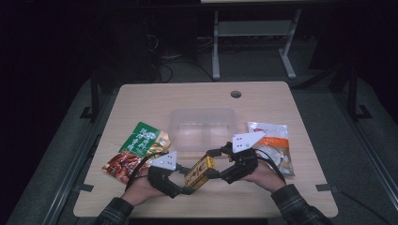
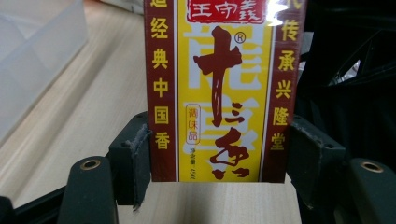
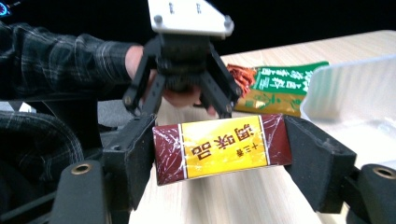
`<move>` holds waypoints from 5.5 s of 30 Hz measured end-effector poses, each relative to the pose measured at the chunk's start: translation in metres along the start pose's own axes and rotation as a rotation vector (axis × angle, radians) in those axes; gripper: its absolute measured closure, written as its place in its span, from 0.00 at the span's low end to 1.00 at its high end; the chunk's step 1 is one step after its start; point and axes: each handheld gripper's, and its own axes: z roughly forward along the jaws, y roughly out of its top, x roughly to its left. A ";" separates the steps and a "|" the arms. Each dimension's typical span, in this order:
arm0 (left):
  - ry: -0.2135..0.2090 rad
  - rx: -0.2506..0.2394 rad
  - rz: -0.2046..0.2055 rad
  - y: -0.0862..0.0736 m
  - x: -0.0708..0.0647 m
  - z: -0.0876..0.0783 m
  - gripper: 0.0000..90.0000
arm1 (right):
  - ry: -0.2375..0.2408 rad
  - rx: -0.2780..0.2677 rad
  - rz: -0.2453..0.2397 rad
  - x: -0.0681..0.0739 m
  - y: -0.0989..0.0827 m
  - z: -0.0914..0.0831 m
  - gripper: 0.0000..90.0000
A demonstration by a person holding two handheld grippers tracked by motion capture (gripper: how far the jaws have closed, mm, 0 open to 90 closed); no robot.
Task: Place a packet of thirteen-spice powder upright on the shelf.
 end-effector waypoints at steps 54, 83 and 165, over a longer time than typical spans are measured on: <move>0.223 0.062 -0.124 -0.024 -0.008 -0.020 0.19 | -0.035 0.015 -0.037 -0.010 0.025 0.006 0.34; 0.272 0.076 -0.103 -0.036 -0.006 -0.021 0.19 | -0.101 0.003 -0.096 -0.055 0.070 -0.009 0.34; 0.250 0.085 -0.126 -0.038 -0.004 -0.018 0.20 | -0.093 0.089 -0.113 -0.150 0.069 -0.003 0.34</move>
